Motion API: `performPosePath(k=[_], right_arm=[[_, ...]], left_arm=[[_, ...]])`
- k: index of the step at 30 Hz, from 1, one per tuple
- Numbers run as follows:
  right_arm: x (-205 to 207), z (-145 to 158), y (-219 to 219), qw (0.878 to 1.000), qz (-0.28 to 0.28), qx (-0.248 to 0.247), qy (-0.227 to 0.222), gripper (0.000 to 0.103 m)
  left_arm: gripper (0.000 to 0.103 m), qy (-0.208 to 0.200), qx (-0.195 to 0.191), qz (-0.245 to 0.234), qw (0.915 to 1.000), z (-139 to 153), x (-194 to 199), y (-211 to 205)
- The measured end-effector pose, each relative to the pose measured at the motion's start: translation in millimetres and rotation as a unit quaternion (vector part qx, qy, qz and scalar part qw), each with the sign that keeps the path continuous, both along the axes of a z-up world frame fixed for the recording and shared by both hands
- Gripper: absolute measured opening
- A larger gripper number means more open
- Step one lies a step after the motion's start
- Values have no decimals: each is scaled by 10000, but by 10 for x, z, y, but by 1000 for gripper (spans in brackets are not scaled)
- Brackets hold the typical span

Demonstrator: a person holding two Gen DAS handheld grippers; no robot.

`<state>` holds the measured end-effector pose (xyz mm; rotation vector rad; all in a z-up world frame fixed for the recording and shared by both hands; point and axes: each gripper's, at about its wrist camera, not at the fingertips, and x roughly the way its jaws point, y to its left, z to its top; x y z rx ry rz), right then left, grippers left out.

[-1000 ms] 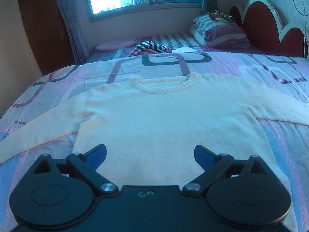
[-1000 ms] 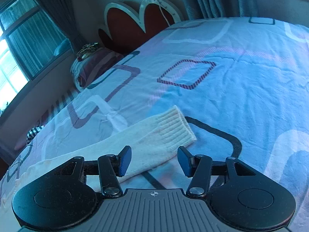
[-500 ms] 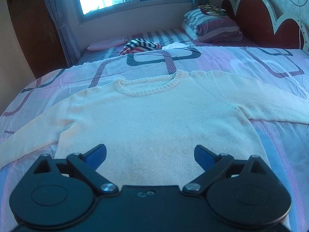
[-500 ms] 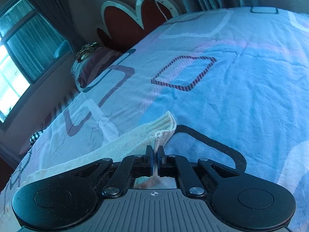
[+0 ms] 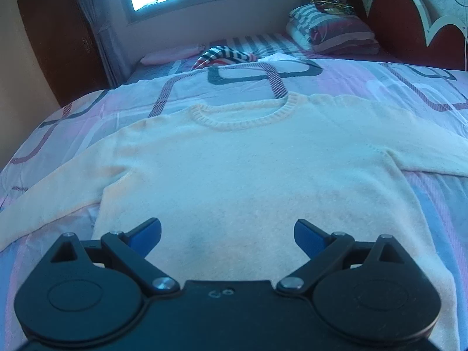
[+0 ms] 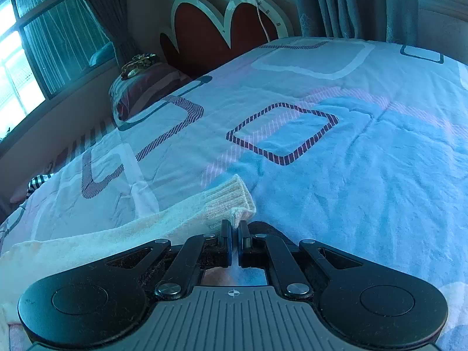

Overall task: Fold small clothes
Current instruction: 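Carry the held cuff across the sweater body with the right tool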

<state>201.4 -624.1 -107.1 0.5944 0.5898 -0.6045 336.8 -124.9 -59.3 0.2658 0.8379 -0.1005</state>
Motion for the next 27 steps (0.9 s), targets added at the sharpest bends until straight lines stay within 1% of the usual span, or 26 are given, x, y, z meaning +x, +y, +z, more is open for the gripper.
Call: performPosePath(k=[4,8,11,14,18,21,24,25,27], right_arm=[[141,129,174,9996,151,-48,-228,3],[425,282,522,9976,557,-43,-408,3],[688,371,904,9940,965,-17,-512,3],[927,438,1366,9890,1358,23,-594,3],[1254,462,2092,9786,1965,46,-615,3],[1485,422,2629,9685,2419,41,-581,3],[1675,372,3165,9571,2846,22,-550,3],[1730,362,3313,9534,2966,20,-548,3],[1834,335,3639,9440,3252,-21,-558,3]], left_arm=[[97,88,45,78,9999,-9,20,168],[98,47,78,504,9987,-8,86,427],[98,20,-45,710,9975,9,156,654],[98,41,-209,663,9976,8,237,862],[97,4,-236,526,9983,11,295,1058],[97,-41,-351,570,9977,32,331,1277],[94,-36,-487,678,9965,50,360,1514],[92,-23,-544,717,9959,53,389,1608],[90,5,-640,775,9949,56,417,1758]])
